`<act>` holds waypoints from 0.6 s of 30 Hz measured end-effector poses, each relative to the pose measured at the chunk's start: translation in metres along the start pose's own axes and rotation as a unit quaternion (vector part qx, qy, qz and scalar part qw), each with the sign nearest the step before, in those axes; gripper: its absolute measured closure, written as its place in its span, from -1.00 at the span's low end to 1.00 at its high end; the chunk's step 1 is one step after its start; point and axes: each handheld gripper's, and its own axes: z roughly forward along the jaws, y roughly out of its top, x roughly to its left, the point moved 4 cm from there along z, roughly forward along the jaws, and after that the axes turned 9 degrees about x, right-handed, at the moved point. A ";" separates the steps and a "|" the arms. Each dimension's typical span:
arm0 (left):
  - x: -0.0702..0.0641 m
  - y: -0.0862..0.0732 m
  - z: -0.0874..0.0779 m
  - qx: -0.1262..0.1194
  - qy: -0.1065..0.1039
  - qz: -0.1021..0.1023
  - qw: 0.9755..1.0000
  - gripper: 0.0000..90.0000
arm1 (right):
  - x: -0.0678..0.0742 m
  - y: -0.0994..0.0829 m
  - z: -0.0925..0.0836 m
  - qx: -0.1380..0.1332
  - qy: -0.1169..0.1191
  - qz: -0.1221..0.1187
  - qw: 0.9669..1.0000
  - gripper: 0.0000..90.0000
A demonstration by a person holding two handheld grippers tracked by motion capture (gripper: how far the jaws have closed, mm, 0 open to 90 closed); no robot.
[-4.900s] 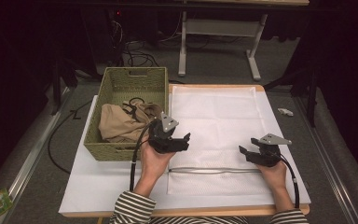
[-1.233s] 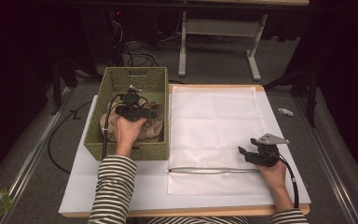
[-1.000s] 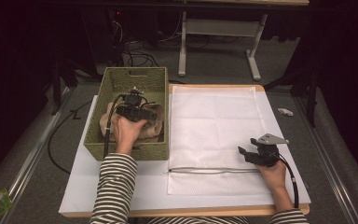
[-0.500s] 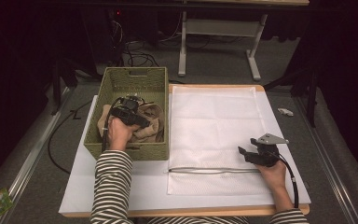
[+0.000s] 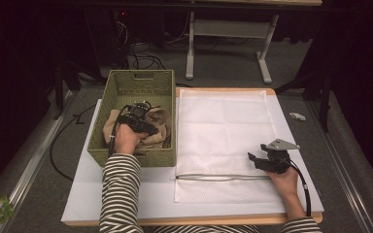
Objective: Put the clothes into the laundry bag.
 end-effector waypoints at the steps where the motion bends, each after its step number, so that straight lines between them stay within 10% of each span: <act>1: -0.001 0.000 0.003 0.010 -0.001 -0.002 1.000 -0.97 | 0.000 0.000 0.000 0.002 0.000 0.000 1.000 -0.26; 18: -0.007 0.000 0.005 0.039 -0.013 -0.017 0.999 -0.63 | 0.000 0.000 0.001 0.003 -0.001 -0.002 1.000 -0.27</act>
